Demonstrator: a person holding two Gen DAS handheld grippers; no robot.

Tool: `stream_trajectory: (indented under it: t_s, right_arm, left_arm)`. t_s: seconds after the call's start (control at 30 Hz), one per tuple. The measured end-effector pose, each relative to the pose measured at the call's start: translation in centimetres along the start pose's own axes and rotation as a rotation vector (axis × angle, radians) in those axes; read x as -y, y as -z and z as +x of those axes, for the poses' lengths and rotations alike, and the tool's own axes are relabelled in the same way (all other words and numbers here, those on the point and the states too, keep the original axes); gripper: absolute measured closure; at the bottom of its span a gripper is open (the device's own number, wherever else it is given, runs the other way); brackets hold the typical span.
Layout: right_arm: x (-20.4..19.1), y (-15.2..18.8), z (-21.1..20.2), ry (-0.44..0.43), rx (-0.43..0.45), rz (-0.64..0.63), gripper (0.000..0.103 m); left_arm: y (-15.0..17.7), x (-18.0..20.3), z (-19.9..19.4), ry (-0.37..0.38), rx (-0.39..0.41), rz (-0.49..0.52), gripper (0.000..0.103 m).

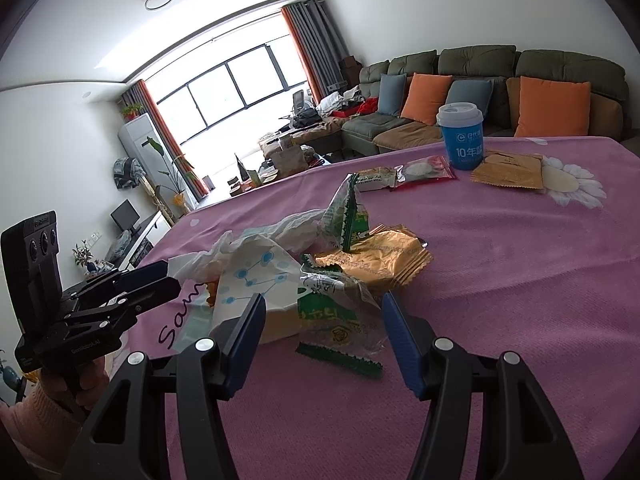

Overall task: Collect trash
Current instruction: 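Move both tools back to the remaining trash on the table, then grasp the white tissue with the left gripper while the right gripper grasps a green wrapper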

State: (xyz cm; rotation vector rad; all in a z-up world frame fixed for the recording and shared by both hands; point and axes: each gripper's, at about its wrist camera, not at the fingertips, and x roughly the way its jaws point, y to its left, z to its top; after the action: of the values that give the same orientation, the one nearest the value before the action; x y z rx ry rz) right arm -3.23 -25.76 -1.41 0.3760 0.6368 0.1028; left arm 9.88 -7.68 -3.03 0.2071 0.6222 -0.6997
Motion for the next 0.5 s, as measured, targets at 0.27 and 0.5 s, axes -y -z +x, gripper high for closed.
stream_trajectory:
  t_s: [0.27, 0.5]
  right_arm:
    - [0.1, 0.0, 0.0, -0.008, -0.006, 0.005, 0.059]
    - [0.1, 0.2, -0.1, -0.010, -0.017, 0.007, 0.074]
  left_arm:
    - [-0.3, 0.0, 1.9, 0.032, -0.032, -0.009, 0.082]
    - [-0.4, -0.1, 2.2, 0.033, -0.032, -0.020, 0.099]
